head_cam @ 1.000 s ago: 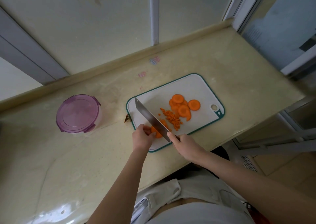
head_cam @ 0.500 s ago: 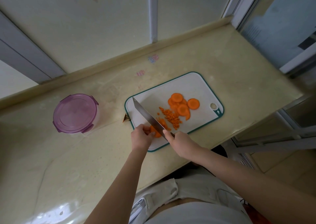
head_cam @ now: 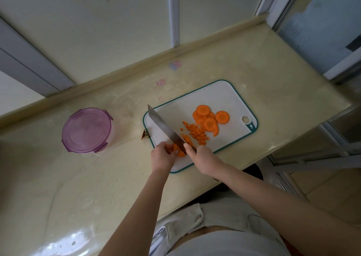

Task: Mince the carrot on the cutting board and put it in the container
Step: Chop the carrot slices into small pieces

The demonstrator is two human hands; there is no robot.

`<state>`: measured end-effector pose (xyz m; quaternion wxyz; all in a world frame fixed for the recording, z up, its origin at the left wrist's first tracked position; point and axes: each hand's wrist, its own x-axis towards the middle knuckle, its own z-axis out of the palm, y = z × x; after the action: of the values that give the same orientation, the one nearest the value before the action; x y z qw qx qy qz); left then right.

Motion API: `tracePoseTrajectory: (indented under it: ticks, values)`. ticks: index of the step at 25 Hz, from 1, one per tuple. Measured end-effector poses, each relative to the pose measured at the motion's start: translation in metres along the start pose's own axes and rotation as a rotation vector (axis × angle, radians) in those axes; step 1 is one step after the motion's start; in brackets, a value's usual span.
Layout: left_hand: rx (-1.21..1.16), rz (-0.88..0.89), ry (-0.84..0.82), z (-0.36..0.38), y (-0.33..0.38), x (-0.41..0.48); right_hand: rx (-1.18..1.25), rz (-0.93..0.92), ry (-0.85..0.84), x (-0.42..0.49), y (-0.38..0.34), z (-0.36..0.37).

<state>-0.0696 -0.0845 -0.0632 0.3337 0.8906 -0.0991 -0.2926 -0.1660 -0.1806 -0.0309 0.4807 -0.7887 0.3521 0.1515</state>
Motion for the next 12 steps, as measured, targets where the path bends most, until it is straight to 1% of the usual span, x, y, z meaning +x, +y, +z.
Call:
tracePoseTrajectory:
  ticks: [4, 9, 12]
  values:
    - [-0.012, -0.009, -0.001, 0.001, 0.000, -0.001, 0.021, 0.009, -0.010, 0.002, 0.002, -0.011]
    - [-0.022, -0.018, -0.002, -0.001, -0.001, 0.000, 0.024, -0.006, 0.072, -0.002, 0.002, -0.016]
    - [-0.028, -0.013, 0.004, -0.002, -0.002, -0.001, 0.030, 0.000, 0.049, -0.005, 0.007, -0.015]
